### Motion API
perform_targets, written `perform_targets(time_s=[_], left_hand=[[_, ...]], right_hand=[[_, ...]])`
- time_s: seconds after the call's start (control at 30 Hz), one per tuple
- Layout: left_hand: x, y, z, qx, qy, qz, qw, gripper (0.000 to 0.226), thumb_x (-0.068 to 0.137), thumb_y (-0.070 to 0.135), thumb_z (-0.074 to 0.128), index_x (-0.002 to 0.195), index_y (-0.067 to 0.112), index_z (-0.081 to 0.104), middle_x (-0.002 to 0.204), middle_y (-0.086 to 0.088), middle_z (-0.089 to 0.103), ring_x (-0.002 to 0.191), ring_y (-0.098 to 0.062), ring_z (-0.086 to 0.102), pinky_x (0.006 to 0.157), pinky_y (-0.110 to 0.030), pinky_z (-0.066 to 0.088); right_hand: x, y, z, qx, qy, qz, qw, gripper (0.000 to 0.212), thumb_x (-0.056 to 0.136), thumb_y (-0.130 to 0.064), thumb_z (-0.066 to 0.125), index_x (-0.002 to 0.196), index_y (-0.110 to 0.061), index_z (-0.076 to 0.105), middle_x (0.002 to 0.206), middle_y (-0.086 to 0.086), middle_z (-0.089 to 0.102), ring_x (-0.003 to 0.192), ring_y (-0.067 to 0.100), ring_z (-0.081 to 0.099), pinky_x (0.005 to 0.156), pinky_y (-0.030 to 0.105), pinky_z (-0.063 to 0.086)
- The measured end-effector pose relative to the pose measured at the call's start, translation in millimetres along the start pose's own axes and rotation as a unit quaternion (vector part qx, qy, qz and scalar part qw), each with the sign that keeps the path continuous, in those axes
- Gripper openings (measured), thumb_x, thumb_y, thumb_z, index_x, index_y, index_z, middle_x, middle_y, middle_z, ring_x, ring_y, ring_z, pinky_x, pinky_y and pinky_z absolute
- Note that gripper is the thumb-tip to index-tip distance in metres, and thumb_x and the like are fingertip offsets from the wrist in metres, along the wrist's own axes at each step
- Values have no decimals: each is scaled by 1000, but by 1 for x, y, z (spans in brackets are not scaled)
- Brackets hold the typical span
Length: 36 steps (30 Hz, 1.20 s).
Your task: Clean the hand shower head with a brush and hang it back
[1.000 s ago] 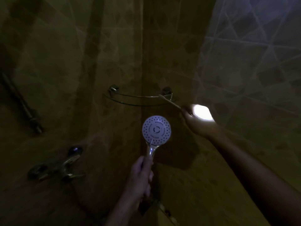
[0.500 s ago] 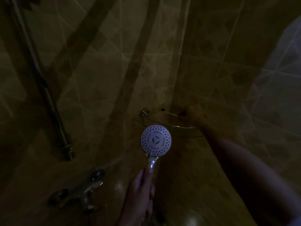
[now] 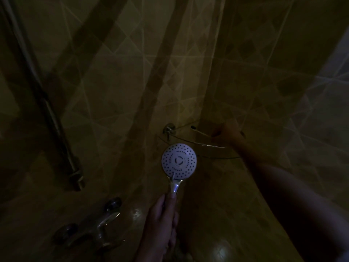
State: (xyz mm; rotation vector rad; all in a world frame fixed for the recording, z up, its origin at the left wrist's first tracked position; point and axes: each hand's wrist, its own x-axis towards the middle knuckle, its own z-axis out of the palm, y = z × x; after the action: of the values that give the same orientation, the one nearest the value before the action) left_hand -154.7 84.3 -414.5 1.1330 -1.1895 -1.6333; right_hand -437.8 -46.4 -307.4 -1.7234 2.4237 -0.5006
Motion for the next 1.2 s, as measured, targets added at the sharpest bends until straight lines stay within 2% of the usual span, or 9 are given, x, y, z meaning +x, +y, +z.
perform_targets(time_s=[0.17, 0.3, 0.43, 0.5, 0.57, 0.7, 0.83, 1.07, 1.2], left_hand=[[-2, 1, 1, 6, -5, 3, 1000, 36, 99, 45, 48, 68, 32, 62, 51, 1, 45, 29, -15, 31, 37, -20, 18], [-9, 1, 5, -3, -2, -5, 1000, 35, 97, 49, 49, 74, 27, 64, 53, 0, 46, 30, -15, 32, 38, -20, 20], [-20, -1, 16, -15, -9, -21, 1000, 38, 95, 54, 50, 70, 28, 60, 57, -1, 47, 32, -15, 32, 40, -20, 18], [-26, -2, 24, -17, -15, -32, 999, 38, 95, 55, 49, 72, 27, 60, 57, 0, 47, 33, -15, 33, 43, -19, 17], [-31, -6, 33, -17, -26, -39, 999, 39, 95, 55, 48, 76, 24, 59, 56, 1, 46, 33, -14, 33, 43, -18, 17], [-40, -20, 58, -28, -40, -51, 997, 40, 94, 56, 49, 80, 21, 60, 55, 1, 47, 33, -14, 34, 36, -16, 21], [-57, -41, 95, -18, -52, -62, 997, 41, 96, 54, 47, 89, 15, 59, 57, -2, 48, 33, -15, 35, 33, -14, 22], [-88, -92, 153, 3, -64, -85, 994, 73, 99, 60, 24, 80, -2, 57, 36, -2, 47, 22, -14, 38, 31, -12, 26], [-102, -132, 180, 47, -65, -90, 993, 73, 104, 50, 24, 81, -4, 67, 33, -1, 53, 23, -14, 44, 28, -14, 31]], right_hand=[[-3, 3, 1, 10, -4, -8, 1000, 25, 92, -18, 70, 111, -1, 72, 113, 16, 71, 108, 30, 66, 86, 31, 46], [-19, 7, 6, 46, 55, -34, 997, 21, 92, -20, 68, 98, -2, 74, 96, 19, 73, 93, 34, 70, 84, 46, 56], [-70, 8, 15, 92, 146, -65, 983, 30, 92, -17, 68, 121, -7, 68, 109, 10, 72, 98, 26, 68, 77, 26, 45], [-102, 15, 28, 131, 182, -102, 969, 46, 88, -17, 73, 132, -8, 61, 123, 8, 66, 109, 23, 65, 86, 28, 47], [-136, 22, 40, 226, 138, -99, 959, 44, 94, -28, 68, 134, -12, 59, 131, 7, 65, 117, 19, 63, 93, 31, 53], [-209, 24, 47, 393, -21, -53, 918, 31, 97, -41, 55, 118, -25, 70, 114, -12, 75, 109, 0, 68, 90, 18, 51], [-253, 45, 52, 450, -101, -30, 887, 34, 97, -43, 55, 105, -17, 75, 102, -2, 77, 97, 7, 70, 85, 27, 52], [-294, 106, 66, 485, -112, -5, 867, 30, 94, -35, 68, 84, -7, 73, 77, 14, 71, 68, 15, 64, 71, 41, 49], [-317, 150, 91, 483, -102, 42, 869, 28, 91, -34, 72, 71, -14, 71, 64, 3, 66, 54, 9, 57, 56, 30, 43]])
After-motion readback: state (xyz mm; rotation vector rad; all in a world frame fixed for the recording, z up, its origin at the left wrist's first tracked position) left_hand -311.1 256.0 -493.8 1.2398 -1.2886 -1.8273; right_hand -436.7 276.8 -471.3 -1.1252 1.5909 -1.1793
